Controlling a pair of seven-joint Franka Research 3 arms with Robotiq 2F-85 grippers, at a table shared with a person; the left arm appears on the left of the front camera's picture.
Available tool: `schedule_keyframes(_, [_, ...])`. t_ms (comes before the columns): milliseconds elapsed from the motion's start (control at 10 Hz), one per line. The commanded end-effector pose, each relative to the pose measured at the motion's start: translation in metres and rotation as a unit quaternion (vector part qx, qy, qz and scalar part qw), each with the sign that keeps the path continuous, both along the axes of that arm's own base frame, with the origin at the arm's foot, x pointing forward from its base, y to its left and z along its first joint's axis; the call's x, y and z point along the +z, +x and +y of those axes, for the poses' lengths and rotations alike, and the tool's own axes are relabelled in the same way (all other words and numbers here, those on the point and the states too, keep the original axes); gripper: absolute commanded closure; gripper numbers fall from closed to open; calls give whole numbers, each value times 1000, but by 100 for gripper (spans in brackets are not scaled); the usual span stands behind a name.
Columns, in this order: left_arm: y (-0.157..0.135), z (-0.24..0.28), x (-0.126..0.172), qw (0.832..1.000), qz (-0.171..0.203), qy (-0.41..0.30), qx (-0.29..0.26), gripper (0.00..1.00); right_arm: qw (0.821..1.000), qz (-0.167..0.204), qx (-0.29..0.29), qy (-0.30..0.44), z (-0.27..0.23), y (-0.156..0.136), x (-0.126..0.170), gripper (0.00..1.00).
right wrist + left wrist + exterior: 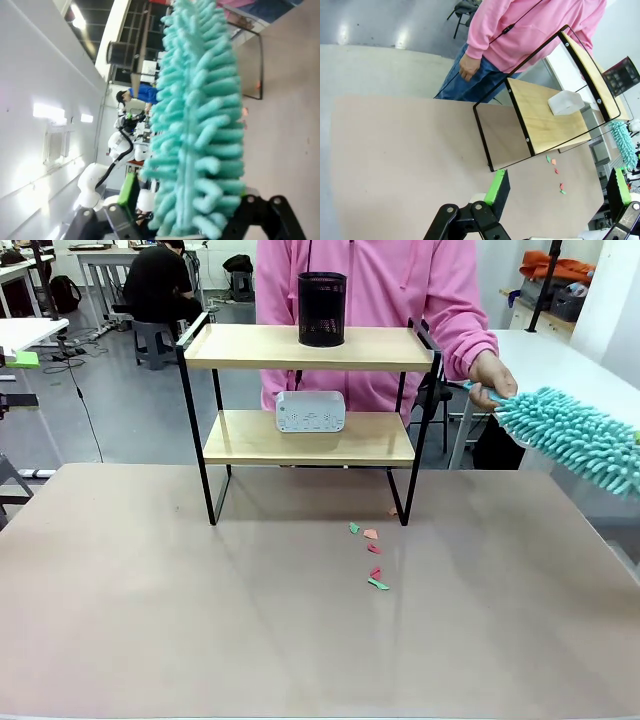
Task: Clean the shelf.
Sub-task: Hand the Duster back to the human.
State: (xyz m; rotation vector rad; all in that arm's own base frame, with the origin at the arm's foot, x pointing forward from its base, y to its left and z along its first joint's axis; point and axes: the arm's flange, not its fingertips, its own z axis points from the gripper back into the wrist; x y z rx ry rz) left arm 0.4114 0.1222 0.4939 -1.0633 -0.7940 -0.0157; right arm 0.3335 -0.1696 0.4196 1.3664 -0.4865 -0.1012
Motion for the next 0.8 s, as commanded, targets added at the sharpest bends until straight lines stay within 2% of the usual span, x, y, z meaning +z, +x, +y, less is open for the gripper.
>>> schedule_keyframes(0, [-3,-2,-2,1000,-9,4,-6,0,999,2,41,25,13,-14,16,0])
schedule_keyframes(200, [-3,-2,-2,1000,-9,4,-6,0,994,-2,103,29,39,-28,35,0])
schedule_keyframes(400, [-3,-2,-2,1000,-9,4,-6,0,983,14,183,24,77,-41,49,0])
schedule_keyframes(600, [-3,-2,-2,1000,-9,4,-6,0,966,34,257,23,127,-32,49,0])
schedule_keyframes(700, [-3,-2,-2,1000,-9,4,-6,0,962,47,267,22,149,-19,44,0])
